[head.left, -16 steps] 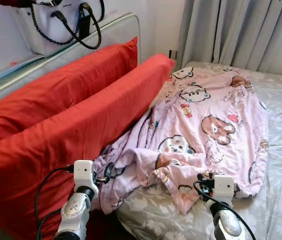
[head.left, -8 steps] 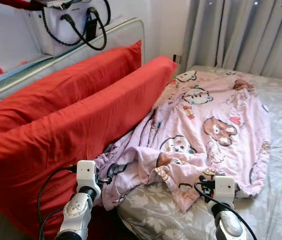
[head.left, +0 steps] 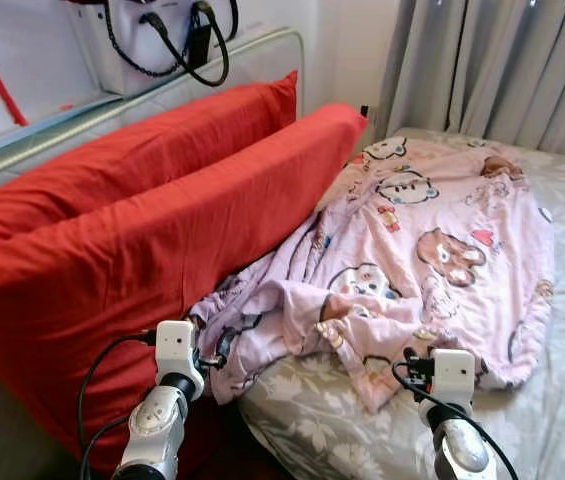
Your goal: Clean up the room
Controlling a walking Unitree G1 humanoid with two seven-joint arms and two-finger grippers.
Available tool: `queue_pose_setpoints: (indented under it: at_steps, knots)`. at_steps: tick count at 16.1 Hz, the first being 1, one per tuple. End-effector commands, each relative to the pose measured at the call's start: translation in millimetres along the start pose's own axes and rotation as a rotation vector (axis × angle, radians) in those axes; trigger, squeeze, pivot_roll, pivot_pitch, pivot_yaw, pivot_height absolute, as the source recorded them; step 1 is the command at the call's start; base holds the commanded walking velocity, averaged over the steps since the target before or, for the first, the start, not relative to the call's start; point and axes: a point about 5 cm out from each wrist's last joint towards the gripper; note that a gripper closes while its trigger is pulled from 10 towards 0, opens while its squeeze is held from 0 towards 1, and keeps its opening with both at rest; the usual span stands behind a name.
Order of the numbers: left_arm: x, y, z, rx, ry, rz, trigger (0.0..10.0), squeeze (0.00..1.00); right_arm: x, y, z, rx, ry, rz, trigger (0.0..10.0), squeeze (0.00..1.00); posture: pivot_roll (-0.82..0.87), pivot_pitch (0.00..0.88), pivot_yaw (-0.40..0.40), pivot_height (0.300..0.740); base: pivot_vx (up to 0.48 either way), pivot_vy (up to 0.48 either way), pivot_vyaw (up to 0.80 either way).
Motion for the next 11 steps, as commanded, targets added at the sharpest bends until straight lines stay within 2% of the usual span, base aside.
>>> queue_pose_setpoints:
  at_steps: [1, 5, 11]
  knots:
    - [0.6, -2.7, -0.2, 0.005, 0.000, 0.003, 10.0, 0.00, 0.6, -1.4, 1.1, 0.007, -0.005, -0.005, 10.0, 0.00, -0.01, 0.000, 0.032, 0.671, 0.000, 0.000, 0.00]
    - [1.4, -4.3, 0.1, 0.009, 0.000, 0.005, 10.0, 0.00, -1.0, -4.1, 0.7, 0.016, -0.009, -0.004, 10.0, 0.00, -0.01, 0.000, 0.031, 0.651, 0.000, 0.000, 0.00]
    - [4.3, -9.1, 1.3, 0.017, 0.005, 0.013, 10.0, 0.00, 0.4, -8.0, 2.8, 0.024, -0.006, 0.005, 10.0, 0.00, 0.00, 0.000, 0.031, 0.651, 0.000, 0.000, 0.00]
Point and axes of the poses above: a point about 5 cm out from each wrist's last joint towards the gripper, its own z axis pointing out of the wrist towards the gripper, its own x axis along the axis of the wrist's last joint, y = z × x, and after that the axes turned 9 degrees about z, right-handed
